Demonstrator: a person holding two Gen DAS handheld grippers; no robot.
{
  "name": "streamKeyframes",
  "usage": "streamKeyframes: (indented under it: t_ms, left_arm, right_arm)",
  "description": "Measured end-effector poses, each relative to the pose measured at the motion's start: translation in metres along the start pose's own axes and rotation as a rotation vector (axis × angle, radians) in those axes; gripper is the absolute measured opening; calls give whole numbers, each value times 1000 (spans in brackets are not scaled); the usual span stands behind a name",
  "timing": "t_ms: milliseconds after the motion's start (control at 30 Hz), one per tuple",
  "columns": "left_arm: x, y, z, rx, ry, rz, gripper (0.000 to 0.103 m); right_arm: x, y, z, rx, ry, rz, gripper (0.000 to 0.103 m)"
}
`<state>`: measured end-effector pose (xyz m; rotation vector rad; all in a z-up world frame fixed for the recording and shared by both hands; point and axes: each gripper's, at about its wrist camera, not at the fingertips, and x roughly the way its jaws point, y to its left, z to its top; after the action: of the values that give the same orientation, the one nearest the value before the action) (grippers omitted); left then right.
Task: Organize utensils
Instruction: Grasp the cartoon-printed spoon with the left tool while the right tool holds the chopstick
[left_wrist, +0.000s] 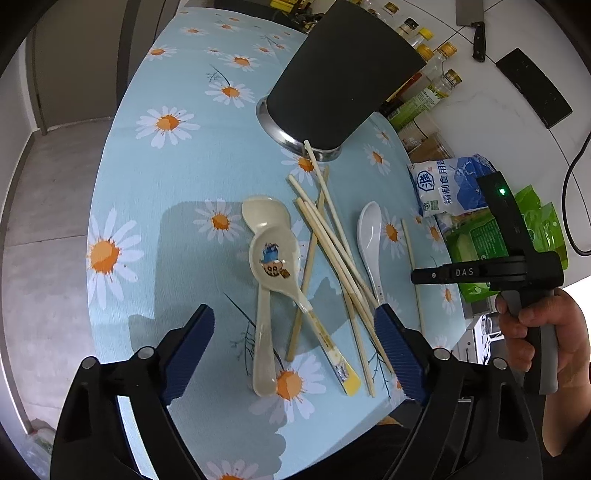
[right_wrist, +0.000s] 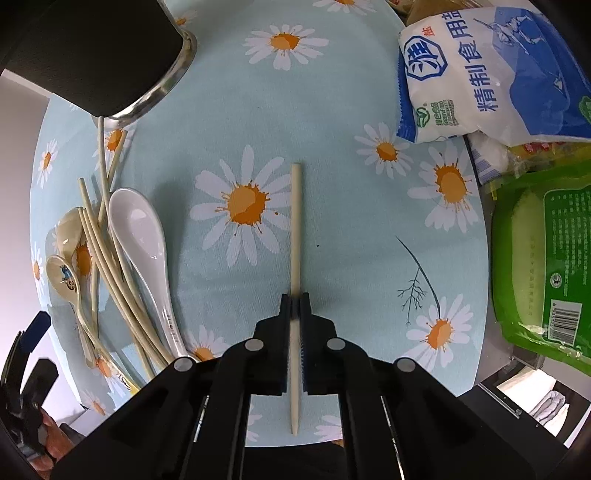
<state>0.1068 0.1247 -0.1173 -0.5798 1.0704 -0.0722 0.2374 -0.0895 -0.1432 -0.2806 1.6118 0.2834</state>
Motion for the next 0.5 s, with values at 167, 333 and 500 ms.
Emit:
streamKeyframes:
  t_ms: [167,333,500]
  left_arm:
    - [5,8,10,-18,11,-7,67]
    - [10,12,19,-17,6,32,53]
    - [19,17,25,-40,8,55,34]
  right_arm:
    - [-10,-18,-7,18,-20,48,5]
    - [-32,-13,-8,-7,-64,101,5]
    - [-50,-7,-5,-53,-96,143,5]
